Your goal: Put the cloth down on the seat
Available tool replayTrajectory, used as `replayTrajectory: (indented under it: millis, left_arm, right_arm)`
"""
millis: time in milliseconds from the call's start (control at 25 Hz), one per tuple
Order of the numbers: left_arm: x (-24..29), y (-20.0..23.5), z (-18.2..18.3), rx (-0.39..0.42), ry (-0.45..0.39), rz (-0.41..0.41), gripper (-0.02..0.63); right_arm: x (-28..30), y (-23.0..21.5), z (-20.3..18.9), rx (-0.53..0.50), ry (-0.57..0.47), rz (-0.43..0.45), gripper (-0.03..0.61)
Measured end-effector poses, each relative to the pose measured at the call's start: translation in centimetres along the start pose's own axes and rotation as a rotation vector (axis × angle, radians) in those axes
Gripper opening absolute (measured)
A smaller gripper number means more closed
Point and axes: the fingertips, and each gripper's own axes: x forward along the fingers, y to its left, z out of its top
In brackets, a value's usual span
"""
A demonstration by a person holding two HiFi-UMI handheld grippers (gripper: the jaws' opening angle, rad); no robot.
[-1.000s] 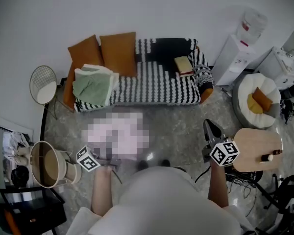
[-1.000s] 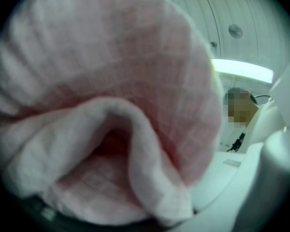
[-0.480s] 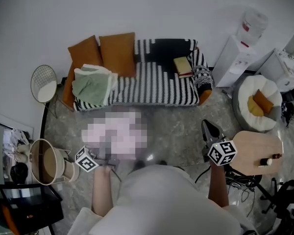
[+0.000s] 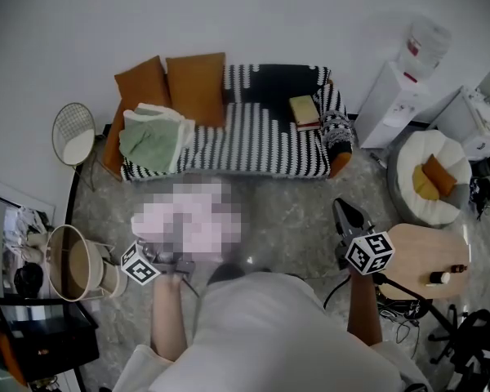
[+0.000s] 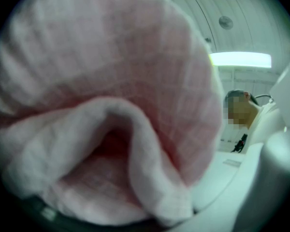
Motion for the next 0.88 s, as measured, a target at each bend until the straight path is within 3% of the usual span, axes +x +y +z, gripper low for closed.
replayTrajectory:
  millis: [440, 880]
  left_arm:
    - [0.7, 3.8, 1.5, -0.032, -0.001, -0.004, 0.133]
    - [3.6, 14.2, 6.7, -0.07, 0.069, -0.035, 0.133]
  right_arm:
    - [4.1, 0.1, -0.4, 0.015, 0.034, -0.009, 0.003]
    - [14.6, -0.3, 1.4, 0.023, 0.071, -0.108, 0.003]
